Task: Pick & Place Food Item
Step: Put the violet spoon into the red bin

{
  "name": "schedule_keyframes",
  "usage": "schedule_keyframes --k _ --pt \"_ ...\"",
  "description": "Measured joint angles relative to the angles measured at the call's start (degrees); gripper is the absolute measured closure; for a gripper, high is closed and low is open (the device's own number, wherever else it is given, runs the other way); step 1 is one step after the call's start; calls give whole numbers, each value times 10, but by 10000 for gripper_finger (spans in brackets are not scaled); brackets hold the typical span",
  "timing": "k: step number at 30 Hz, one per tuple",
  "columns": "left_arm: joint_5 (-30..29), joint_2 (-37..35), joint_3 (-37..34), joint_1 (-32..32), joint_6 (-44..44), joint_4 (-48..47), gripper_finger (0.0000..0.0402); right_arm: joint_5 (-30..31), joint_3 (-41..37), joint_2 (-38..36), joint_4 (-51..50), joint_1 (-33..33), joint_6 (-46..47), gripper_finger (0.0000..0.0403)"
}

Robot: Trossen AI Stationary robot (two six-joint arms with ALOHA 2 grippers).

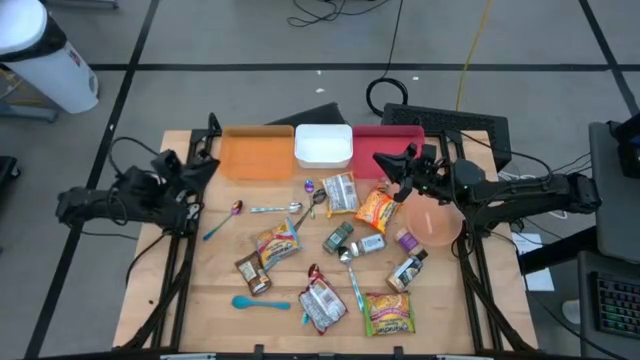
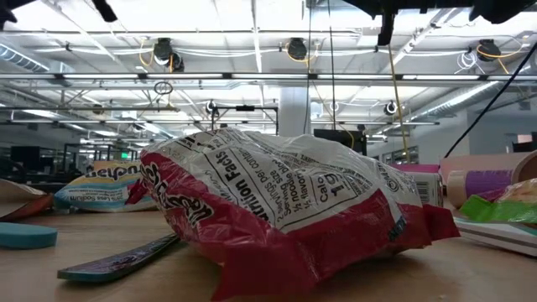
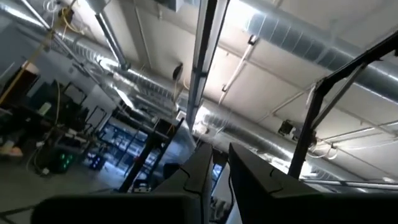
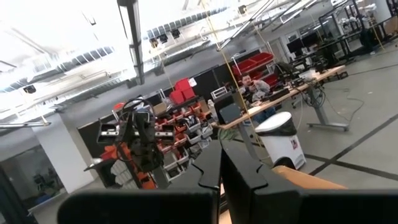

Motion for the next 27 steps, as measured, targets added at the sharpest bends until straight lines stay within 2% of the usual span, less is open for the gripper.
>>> schedule_keyframes --k 4,9,11,16,21,27 --pt "-1 45 50 0 27 -53 341 0 0 0 4 0 -1 403" --pt "-29 97 155 0 81 -255 341 0 0 0 8 0 12 403" --pt "-35 117 191 0 103 -308 341 0 0 0 7 0 27 403" --pt "-35 150 237 0 129 -308 341 0 0 0 -7 0 48 403" --pt "-29 161 253 10 100 -314 336 0 0 0 -19 0 62 400" --pt "18 161 253 40 8 -386 282 0 0 0 -20 0 62 368"
